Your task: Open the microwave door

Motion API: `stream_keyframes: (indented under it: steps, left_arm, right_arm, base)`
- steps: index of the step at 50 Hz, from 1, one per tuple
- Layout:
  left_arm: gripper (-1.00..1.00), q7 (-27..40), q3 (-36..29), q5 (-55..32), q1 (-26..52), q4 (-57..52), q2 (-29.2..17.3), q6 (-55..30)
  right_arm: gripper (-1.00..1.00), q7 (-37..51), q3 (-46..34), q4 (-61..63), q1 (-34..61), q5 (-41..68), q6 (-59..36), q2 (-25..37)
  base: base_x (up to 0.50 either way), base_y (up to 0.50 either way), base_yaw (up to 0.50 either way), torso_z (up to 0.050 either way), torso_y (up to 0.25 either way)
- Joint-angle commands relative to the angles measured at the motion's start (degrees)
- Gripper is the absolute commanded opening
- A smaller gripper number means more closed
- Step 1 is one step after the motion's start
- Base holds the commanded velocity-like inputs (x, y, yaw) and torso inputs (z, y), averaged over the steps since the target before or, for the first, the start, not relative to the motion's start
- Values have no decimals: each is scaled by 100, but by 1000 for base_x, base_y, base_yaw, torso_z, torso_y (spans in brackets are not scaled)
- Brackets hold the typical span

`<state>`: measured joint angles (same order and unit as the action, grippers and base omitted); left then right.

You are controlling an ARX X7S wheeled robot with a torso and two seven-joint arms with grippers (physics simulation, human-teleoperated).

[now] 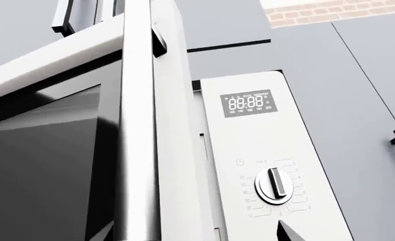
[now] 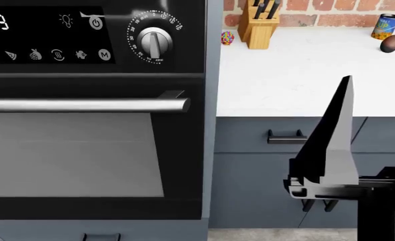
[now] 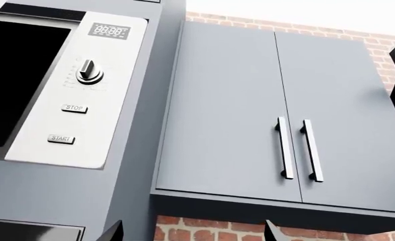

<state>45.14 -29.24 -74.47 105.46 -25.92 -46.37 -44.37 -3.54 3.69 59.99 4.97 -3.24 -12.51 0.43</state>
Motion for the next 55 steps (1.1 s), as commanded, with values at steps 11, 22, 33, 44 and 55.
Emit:
stream_keyframes:
  steps: [11, 22, 33, 44, 55]
  left_arm:
    - [100, -334, 49, 431, -343, 173, -566, 203]
    - [100, -136, 174, 53, -50, -167, -615, -10]
    - [100, 105, 249, -504, 573, -422, -401, -314]
    - [100, 204, 127, -723, 924, -431, 113, -403]
    - [100, 201, -94, -723, 1056, -403, 666, -410]
  right_arm:
    - [100, -20, -148, 0, 2, -152, 3, -19]
    - [100, -27, -185, 0, 13, -181, -3, -20]
    - [100, -23, -152, 0, -36, -134, 62, -21]
    - [100, -34, -93, 0, -53, -68, 90, -18]
    - [100, -26, -15, 0, -71, 37, 96, -9]
  base:
    - [0, 0, 0, 0, 0]
    - [0, 0, 0, 0, 0]
    - [0, 0, 0, 0, 0]
    - [0, 0, 0, 0, 0]
    - [0, 0, 0, 0, 0]
